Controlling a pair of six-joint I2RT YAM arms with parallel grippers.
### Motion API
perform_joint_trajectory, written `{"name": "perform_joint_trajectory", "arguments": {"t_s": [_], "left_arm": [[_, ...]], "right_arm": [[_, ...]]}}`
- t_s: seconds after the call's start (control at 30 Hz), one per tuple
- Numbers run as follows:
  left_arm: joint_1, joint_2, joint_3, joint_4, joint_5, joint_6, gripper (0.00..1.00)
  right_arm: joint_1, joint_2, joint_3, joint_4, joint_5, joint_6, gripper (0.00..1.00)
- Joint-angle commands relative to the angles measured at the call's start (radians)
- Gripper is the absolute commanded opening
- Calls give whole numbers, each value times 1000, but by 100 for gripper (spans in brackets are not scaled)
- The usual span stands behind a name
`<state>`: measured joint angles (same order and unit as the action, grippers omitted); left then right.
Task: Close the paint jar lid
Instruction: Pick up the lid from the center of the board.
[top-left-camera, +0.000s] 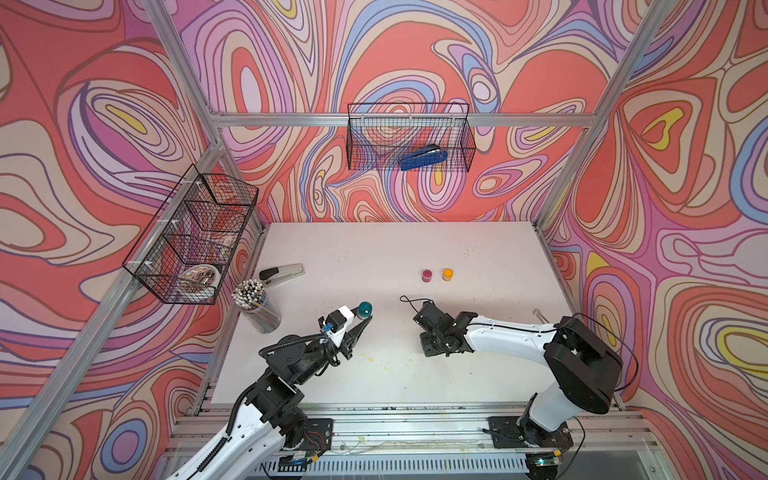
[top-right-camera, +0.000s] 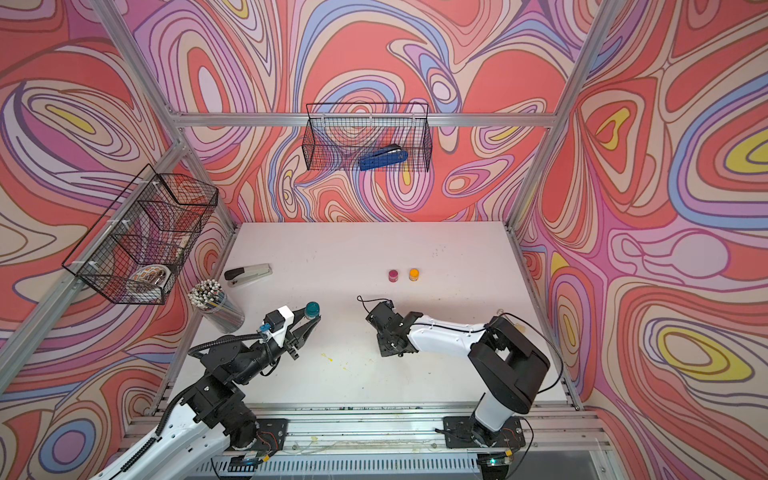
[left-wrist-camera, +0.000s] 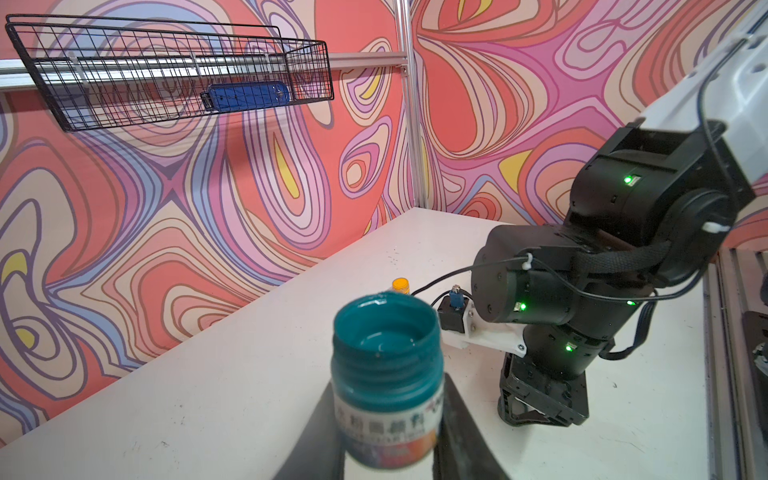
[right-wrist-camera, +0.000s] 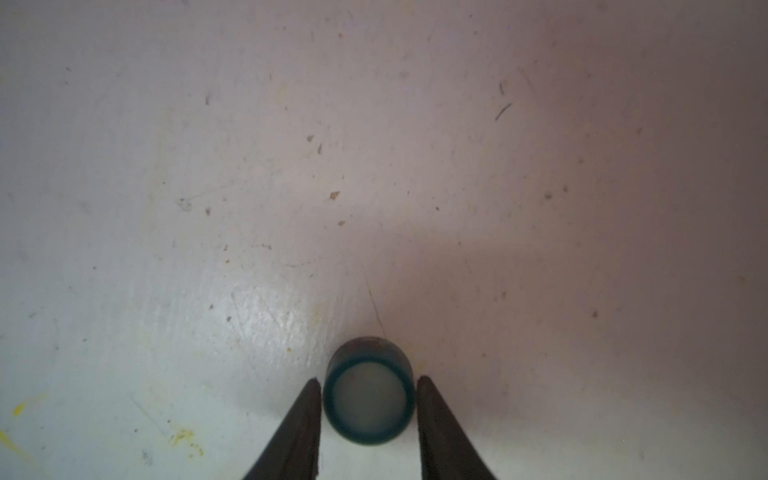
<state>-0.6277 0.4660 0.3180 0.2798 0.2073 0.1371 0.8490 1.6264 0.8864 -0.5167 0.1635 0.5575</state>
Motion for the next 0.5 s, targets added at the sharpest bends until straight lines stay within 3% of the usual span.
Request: {"name": "perform_joint_trajectory", "arguments": {"t_s": [0.0, 0.23, 0.47], "left_arm": [[0, -4, 8, 13, -6, -2, 30], [0, -1, 7, 15, -5, -1, 30], [0, -2, 5, 16, -5, -4, 30]], "right_arm": [[7, 8, 9, -13, 5, 10, 39], [9, 15, 20, -18, 10, 9, 28], [9, -2, 33, -46, 27, 7, 28]]}}
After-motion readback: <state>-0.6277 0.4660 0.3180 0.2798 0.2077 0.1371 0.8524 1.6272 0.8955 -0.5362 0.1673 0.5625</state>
